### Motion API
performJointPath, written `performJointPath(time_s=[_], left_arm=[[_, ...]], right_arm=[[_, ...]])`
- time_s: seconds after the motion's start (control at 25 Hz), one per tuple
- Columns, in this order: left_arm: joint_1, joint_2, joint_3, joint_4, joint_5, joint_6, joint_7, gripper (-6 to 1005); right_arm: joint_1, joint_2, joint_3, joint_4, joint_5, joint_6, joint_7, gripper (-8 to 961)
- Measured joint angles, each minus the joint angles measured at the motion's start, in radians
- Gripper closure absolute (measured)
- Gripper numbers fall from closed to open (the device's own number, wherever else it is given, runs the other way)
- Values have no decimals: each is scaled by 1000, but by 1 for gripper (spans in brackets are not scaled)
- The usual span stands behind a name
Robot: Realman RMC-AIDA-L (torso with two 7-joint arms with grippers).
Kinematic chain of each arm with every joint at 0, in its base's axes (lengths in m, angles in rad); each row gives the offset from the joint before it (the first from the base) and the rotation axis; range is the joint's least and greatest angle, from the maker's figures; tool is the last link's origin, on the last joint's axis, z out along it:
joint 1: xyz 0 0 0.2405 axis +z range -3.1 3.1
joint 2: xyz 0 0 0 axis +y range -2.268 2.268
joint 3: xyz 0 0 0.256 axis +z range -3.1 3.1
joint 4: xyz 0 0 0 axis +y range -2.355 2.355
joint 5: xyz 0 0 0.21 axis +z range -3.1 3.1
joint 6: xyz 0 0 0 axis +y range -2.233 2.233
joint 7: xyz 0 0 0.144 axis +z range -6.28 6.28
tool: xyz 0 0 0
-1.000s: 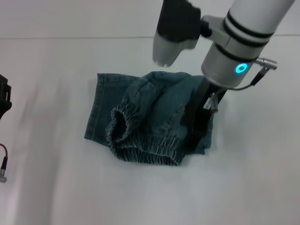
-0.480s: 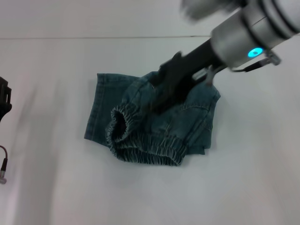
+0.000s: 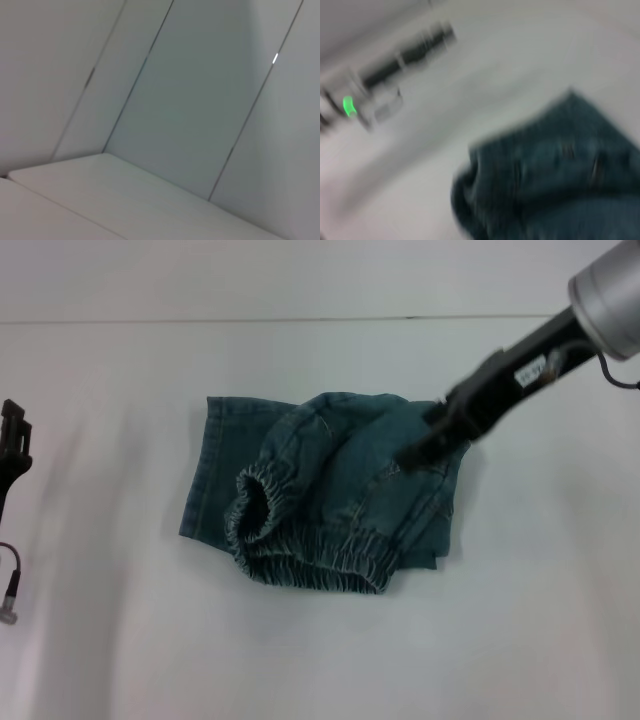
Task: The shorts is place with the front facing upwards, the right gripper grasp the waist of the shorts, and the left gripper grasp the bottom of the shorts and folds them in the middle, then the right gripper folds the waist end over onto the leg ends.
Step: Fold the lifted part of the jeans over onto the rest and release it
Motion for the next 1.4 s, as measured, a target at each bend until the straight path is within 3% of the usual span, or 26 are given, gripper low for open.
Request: performJointPath(time_s=[0.16, 0.28, 0.68, 1.4], left_arm=[[-11, 0, 8, 3, 1, -19, 0, 490], [-14, 0, 9, 3, 1, -20, 0, 490], [-26, 0, 9, 3, 1, -24, 2, 491], [-29, -5, 7, 11, 1, -45, 5, 491]], right_arm=[[56, 37, -87, -2, -139, -57, -30, 144], [81, 63, -191, 12, -193, -28, -4, 145], [124, 68, -473, 115, -194, 150, 149, 144], [132, 78, -687, 137, -124, 270, 232, 145]])
